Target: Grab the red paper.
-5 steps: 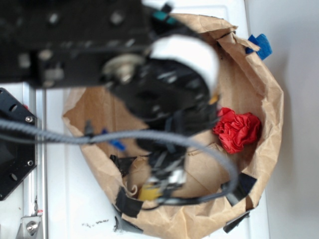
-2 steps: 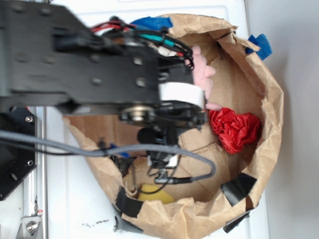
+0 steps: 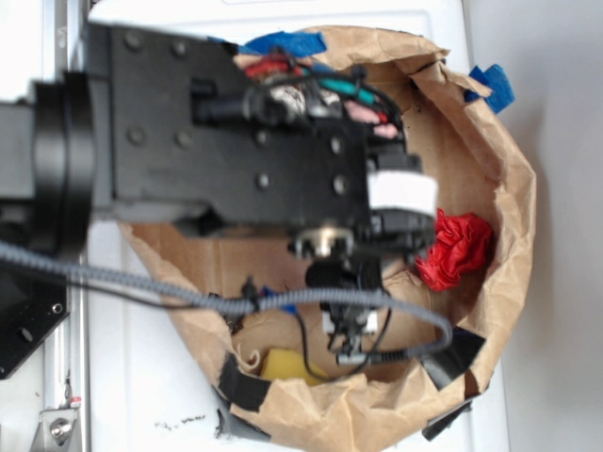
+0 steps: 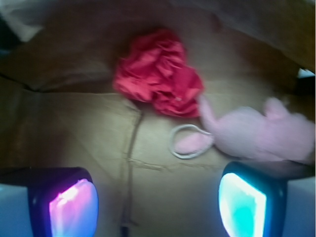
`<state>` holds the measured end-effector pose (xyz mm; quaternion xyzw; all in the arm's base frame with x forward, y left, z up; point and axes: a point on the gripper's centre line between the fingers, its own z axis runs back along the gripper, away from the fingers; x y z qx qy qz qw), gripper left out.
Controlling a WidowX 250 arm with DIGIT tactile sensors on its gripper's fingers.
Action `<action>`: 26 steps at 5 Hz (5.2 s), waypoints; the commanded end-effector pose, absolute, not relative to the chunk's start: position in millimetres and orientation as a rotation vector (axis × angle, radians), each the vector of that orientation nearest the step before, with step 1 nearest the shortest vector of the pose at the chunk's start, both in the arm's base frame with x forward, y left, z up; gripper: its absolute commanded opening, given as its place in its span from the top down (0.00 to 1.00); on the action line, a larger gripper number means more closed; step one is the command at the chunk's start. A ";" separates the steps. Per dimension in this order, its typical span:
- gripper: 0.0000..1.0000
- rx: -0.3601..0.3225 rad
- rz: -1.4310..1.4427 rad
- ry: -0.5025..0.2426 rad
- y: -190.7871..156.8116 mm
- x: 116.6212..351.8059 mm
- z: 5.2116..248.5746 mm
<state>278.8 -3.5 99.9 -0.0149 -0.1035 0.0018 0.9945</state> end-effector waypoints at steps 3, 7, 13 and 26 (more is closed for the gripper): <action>0.00 -0.018 -0.096 -0.290 -17.4 282.9 120.1; 0.00 -0.040 -0.064 -0.319 6.0 316.7 103.4; 0.00 0.070 -0.246 -0.438 -8.5 328.0 98.9; 1.00 -0.122 0.044 -0.096 3.5 289.2 165.2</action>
